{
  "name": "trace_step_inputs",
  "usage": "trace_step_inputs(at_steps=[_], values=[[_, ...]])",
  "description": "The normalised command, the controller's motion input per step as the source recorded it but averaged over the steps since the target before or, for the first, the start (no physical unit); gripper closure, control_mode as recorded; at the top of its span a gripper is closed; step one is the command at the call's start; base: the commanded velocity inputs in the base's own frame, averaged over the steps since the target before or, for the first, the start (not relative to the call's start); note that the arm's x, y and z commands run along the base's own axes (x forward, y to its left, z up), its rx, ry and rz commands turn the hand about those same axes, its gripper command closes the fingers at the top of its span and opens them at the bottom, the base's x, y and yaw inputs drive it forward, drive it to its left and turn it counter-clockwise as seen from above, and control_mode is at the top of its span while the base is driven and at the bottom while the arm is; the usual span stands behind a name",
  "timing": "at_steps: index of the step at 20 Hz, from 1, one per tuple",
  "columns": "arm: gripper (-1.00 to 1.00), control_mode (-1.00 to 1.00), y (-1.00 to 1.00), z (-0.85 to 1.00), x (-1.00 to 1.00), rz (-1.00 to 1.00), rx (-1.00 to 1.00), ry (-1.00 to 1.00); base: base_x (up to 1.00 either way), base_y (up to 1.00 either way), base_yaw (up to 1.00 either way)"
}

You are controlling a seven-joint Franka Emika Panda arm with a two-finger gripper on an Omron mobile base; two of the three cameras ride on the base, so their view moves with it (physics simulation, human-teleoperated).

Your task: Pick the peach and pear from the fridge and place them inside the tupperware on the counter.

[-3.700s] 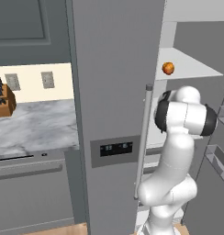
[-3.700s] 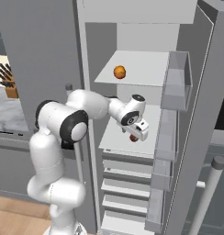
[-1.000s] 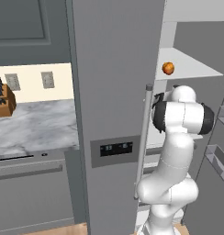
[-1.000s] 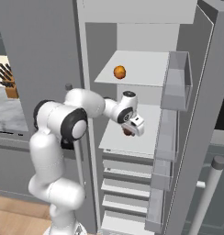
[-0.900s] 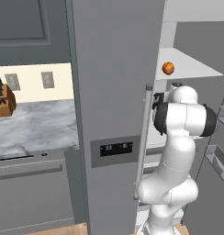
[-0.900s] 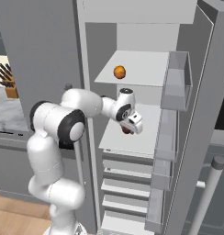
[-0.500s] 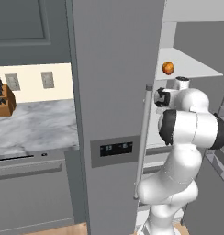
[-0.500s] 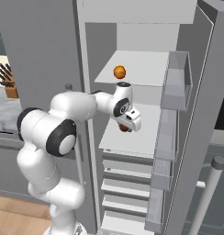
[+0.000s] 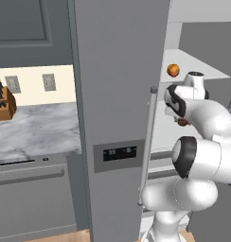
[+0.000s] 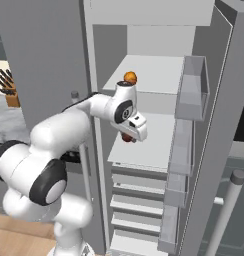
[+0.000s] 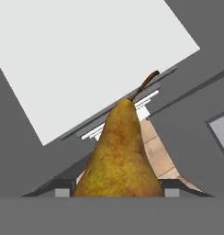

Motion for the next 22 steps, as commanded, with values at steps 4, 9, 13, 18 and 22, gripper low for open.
trace_step_inputs(at_steps=[4,9,13,18,22], values=[[1.00,-1.00,0.29,0.49,-0.70,0.00,0.00,0.00,0.00,0.00,0.00],[1.00,-1.00,0.33,0.44,-0.69,0.00,0.00,0.00,0.00,0.00,0.00],[1.00,1.00,0.21,0.17,-0.35,0.03,-0.03,-0.01,-0.33,0.34,0.16],[1.00,1.00,0.00,0.00,0.00,0.00,0.00,0.00,-0.44,0.96,0.77],[1.00,1.00,0.00,0.00,0.00,0.00,0.00,0.00,-0.49,0.98,0.86]])
